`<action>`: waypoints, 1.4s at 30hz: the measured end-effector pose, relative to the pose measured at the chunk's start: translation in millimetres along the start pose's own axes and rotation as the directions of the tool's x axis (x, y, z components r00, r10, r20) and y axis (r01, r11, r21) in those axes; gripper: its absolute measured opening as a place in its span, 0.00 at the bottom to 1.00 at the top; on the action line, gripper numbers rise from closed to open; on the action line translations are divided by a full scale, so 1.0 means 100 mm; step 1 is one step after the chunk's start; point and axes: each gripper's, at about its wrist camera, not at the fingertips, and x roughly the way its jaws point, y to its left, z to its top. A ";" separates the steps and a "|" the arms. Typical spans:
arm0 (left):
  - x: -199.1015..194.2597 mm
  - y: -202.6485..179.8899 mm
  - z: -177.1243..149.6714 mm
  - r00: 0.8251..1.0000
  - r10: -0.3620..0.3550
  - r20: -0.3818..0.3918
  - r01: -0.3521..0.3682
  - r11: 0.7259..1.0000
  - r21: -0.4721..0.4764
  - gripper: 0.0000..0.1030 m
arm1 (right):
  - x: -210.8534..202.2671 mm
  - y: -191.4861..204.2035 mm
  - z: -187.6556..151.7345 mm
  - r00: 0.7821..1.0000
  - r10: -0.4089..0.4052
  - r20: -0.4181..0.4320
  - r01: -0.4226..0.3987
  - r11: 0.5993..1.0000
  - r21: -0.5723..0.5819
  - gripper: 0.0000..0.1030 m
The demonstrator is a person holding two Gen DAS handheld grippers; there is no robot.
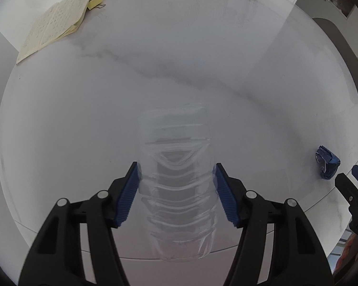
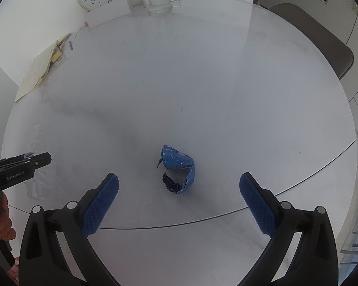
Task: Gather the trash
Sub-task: 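Grasp the clear plastic bottle with the left gripper while the right gripper grasps the blue wrapper, then carry the bottle and blue wrapper over the bin and release them with both grippers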
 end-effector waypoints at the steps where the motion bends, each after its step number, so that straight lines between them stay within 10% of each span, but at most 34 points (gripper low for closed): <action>1: -0.01 0.01 -0.01 1.000 0.000 -0.001 0.000 1.000 -0.001 0.59 | 0.01 0.01 0.00 1.000 0.000 -0.001 0.000 1.000 -0.002 0.98; 7: -0.12 0.05 -0.02 1.000 -0.004 0.024 0.004 1.000 0.018 0.59 | 0.22 0.01 0.03 1.000 -0.001 -0.026 0.000 0.999 -0.040 0.96; 16: -0.31 -0.01 -0.06 0.998 -0.017 0.055 0.014 0.999 0.052 0.59 | 0.37 0.06 0.12 0.997 -0.021 -0.071 0.016 0.998 -0.066 0.28; 29: -0.60 -0.13 -0.20 0.991 -0.092 0.096 0.073 0.980 0.184 0.59 | -0.34 -0.15 -0.27 1.000 0.003 0.024 -0.005 0.997 0.078 0.28; 35: -0.83 -0.32 -0.47 0.975 -0.204 0.085 0.161 0.918 0.363 0.59 | -0.97 -0.29 -0.98 0.995 -0.065 0.073 0.047 0.971 0.234 0.28; 42: -1.05 -0.71 -1.02 0.945 -0.328 -0.012 0.269 0.755 0.598 0.59 | -1.62 -0.35 -2.26 0.977 -0.204 0.054 0.152 0.857 0.492 0.28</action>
